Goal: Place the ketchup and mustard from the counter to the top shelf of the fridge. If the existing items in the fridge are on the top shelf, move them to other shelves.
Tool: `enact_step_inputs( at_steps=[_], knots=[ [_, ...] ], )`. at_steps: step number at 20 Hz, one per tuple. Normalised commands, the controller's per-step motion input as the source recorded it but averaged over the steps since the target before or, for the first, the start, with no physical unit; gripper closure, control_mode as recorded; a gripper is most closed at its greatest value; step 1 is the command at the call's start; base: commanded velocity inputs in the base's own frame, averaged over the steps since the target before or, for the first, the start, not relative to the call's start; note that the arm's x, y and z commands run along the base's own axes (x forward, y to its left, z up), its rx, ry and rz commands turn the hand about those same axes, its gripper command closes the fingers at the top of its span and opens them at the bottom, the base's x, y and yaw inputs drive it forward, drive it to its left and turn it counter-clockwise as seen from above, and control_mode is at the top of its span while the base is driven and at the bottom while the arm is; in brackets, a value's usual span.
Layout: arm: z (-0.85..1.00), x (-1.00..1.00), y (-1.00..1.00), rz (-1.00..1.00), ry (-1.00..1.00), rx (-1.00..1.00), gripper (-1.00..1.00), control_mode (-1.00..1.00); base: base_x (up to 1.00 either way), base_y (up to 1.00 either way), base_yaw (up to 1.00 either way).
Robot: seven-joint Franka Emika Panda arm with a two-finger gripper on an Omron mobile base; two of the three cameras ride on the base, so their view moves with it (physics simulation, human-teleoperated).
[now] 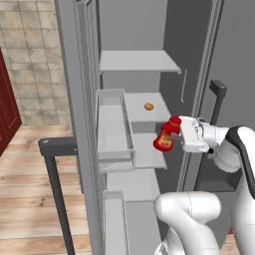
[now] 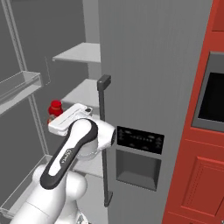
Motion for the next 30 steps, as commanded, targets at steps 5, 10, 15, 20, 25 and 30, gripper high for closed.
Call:
enact_step_inputs(
  at_steps=[5,10,15,20,25,30],
  knots=[
    [0.80,0.08,0.25,-0.28,-0.11,0.00,1.00,-1.00,0.00,0.00,0.00],
    [0.91,0.27,0.02,-0.48,0.00,0.00,1.00,-1.00,0.00,0.00,0.00],
    [0.78,0.24,-0.11,-0.52,0.12,0.00,1.00,-1.00,0.00,0.00,0.00],
    [0.53,0.44,-0.02,-0.48,0.20,-0.01,1.00,-1.00,0.00,0.00,0.00],
    [0.53,0.62,0.00,-0.27,0.25,0.00,1.00,-1.00,0.00,0.00,0.00],
    [0.43,0.50,-0.12,-0.08,0.39,0.00,1.00,-1.00,0.00,0.00,0.00]
  ],
)
